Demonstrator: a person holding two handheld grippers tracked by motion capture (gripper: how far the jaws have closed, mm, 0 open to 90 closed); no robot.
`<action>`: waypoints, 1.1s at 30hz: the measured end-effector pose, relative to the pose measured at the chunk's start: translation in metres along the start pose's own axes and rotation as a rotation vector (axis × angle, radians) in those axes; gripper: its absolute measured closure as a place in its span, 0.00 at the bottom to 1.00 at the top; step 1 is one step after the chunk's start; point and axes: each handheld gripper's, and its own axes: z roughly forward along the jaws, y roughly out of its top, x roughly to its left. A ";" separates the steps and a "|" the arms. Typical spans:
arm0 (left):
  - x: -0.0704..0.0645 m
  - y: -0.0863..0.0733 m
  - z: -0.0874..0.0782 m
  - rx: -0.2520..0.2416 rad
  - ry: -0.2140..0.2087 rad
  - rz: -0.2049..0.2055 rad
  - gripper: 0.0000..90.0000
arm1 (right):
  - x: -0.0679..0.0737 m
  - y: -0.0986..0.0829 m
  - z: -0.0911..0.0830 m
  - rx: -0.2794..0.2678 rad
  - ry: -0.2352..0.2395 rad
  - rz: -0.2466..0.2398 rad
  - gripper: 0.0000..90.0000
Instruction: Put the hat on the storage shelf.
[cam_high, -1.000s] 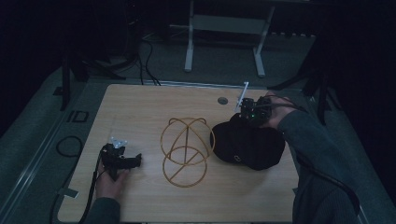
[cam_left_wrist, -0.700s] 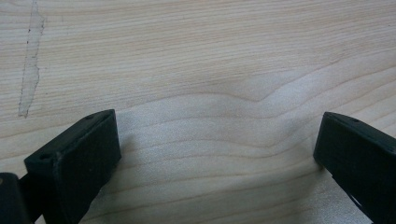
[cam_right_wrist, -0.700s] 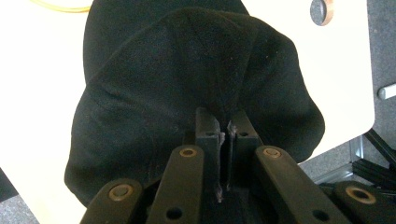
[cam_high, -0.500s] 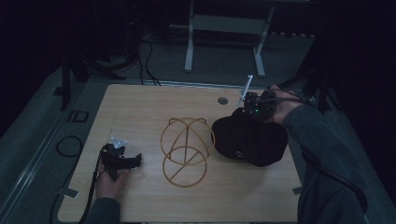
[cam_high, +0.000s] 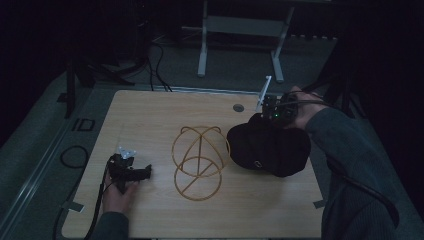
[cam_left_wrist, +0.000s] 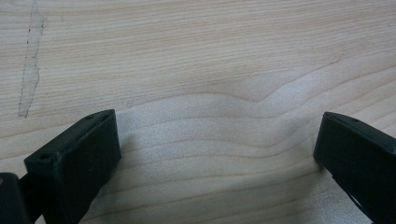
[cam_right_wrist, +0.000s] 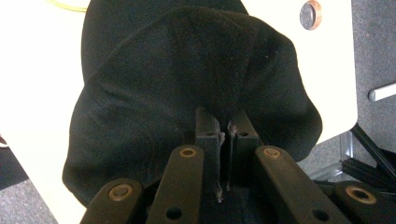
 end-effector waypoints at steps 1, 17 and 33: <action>0.000 0.000 0.000 0.000 0.000 0.000 0.00 | 0.000 0.000 -0.001 0.003 0.001 0.000 0.95; 0.000 0.000 0.000 -0.003 0.001 -0.002 0.00 | 0.001 0.001 -0.025 -0.004 0.006 -0.026 0.95; 0.000 0.000 0.000 -0.003 0.001 -0.002 0.00 | 0.001 0.003 -0.041 -0.022 0.018 -0.040 0.95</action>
